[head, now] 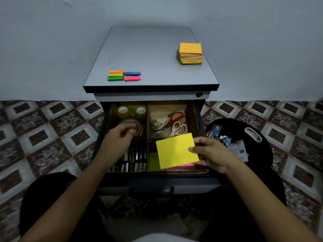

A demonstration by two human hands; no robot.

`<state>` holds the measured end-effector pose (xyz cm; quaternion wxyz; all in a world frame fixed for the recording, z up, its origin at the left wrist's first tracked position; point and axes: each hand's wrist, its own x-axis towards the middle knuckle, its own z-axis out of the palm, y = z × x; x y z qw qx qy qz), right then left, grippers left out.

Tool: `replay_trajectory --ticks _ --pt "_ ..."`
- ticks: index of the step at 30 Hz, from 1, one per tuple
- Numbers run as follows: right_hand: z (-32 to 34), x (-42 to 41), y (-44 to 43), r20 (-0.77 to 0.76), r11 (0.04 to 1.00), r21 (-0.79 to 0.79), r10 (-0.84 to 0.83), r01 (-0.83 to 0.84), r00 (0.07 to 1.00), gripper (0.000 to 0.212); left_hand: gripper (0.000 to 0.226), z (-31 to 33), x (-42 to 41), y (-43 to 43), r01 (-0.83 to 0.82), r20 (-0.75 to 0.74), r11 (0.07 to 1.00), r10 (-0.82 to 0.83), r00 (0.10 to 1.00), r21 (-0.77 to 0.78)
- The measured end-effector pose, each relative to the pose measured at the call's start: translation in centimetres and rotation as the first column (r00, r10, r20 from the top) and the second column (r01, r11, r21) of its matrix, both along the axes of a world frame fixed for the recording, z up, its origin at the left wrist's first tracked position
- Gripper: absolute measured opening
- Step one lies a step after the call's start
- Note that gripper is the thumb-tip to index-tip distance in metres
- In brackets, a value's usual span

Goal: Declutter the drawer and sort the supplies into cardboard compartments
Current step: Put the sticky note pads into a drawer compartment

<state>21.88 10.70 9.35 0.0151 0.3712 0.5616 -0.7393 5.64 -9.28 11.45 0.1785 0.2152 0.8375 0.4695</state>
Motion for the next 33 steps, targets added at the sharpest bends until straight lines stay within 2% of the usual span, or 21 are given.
replay_trajectory --ticks 2,4,7,9,11,13,17,28,33 --pt "-0.5 -0.5 -0.5 0.049 0.998 0.027 0.055 -0.056 0.997 0.018 0.029 -1.0 -1.3 -1.3 -0.062 -0.272 0.994 0.036 0.961 -0.086" --pt "-1.2 -1.2 -0.9 0.112 0.995 0.054 0.080 -0.086 0.990 0.017 0.034 -2.3 -2.6 -2.3 -0.129 -0.392 0.983 0.067 0.917 -0.132" --pt "-2.5 -2.4 -1.1 0.199 0.990 0.076 0.099 -0.116 0.975 0.017 0.046 -4.1 -3.7 -3.3 -0.198 -0.350 0.962 0.123 0.929 -0.188" --pt "-3.3 -3.1 -1.2 0.281 0.974 0.158 0.115 -0.164 0.953 0.017 0.053 -4.9 -4.0 -3.5 -0.202 -0.281 0.951 0.133 0.950 -0.233" --pt "-4.0 -3.7 -1.4 0.367 0.922 0.297 0.129 -0.247 0.921 0.024 0.056 -5.4 -4.1 -3.4 -0.191 -0.240 0.941 0.124 0.963 -0.281" --pt "-4.4 -3.9 -1.7 0.410 0.856 0.417 0.123 -0.306 0.904 0.019 0.057 -5.5 -4.1 -3.3 -0.174 -0.236 0.933 0.100 0.967 -0.316" --pt "-5.1 -3.8 -2.1 0.485 0.768 0.517 0.101 -0.378 0.868 0.013 0.057 -5.8 -4.3 -3.4 -0.163 -0.256 0.928 0.077 0.964 -0.336" --pt "-6.2 -3.6 -1.7 0.433 0.793 0.523 0.068 -0.312 0.899 0.018 0.058 -6.2 -4.4 -3.6 -0.162 -0.286 0.928 0.064 0.956 -0.334" --pt "-4.8 -3.0 -2.5 0.469 0.693 0.602 0.096 -0.397 0.878 0.021 0.058 -6.2 -4.3 -3.5 -0.169 -0.291 0.928 0.070 0.954 -0.331"
